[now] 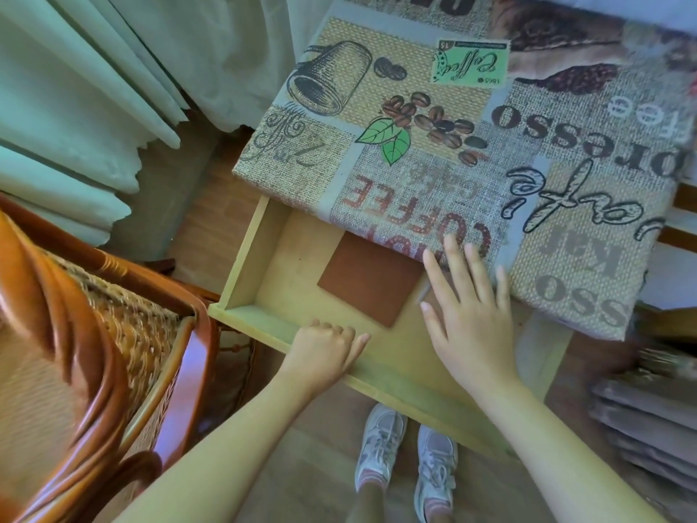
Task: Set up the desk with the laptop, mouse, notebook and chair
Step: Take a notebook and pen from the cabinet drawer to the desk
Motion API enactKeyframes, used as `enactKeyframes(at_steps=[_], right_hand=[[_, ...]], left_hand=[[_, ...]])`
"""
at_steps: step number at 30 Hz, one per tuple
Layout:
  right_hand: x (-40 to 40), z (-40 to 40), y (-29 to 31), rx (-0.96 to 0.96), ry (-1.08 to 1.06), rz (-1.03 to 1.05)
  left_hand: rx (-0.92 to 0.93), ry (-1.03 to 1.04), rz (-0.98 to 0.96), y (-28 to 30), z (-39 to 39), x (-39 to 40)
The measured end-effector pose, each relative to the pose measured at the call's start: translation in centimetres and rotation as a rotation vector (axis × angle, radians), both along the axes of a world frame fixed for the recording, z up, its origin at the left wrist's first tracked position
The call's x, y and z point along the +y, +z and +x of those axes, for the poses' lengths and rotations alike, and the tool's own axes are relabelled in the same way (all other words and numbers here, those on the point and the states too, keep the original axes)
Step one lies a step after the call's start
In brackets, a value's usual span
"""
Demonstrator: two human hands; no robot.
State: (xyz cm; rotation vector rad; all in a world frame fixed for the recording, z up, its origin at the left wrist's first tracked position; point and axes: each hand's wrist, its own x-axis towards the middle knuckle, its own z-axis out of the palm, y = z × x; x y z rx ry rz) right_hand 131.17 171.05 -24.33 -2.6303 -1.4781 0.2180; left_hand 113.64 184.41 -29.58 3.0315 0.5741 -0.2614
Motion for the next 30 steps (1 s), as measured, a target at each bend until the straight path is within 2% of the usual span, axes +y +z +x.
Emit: enactKeyframes(at_steps=[4, 8, 11, 14, 16, 18, 21, 24, 27, 30], right_hand=[[-1.6, -1.8, -0.3, 0.070, -0.019, 0.042], [-3.5, -3.4, -2.2, 0.191, -0.011, -0.040], [-3.5, -3.3, -3.6, 0.299, -0.118, -0.071], [-2.1, -2.8, -4.6, 0.418, -0.283, 0.002], [-0.9, -2.4, -5.3, 0.498, -0.388, 0.035], [0.1, -1.9, -6.0, 0.514, -0.416, 0.020], [1.2, -1.5, -7.0, 0.459, -0.365, -0.106], [1.6, -2.1, -7.7, 0.413, -0.349, -0.150], [1.7, -3.4, -7.9, 0.482, -0.379, -0.054], [2.2, -4.4, -8.0, 0.634, -0.526, 0.121]], left_hand=[[0.079, 0.047, -0.107, 0.6, 0.2, 0.3], [0.215, 0.134, -0.193, 0.8, 1.0, 1.4], [0.274, 0.175, -0.220, 0.8, 2.1, 2.5], [0.107, 0.275, -0.299, 0.2, 3.3, 3.7], [-0.100, 0.443, -0.297, -0.7, 4.3, 4.7], [-0.195, 0.624, -0.373, -1.4, 5.5, 5.6], [-0.188, 0.746, -0.523, -2.4, 6.3, 6.0], [-0.162, 0.710, -0.488, -2.5, 6.0, 5.5], [-0.221, 0.743, -0.529, -2.4, 5.4, 5.1], [-0.266, 0.800, -0.606, -2.5, 4.8, 4.9]])
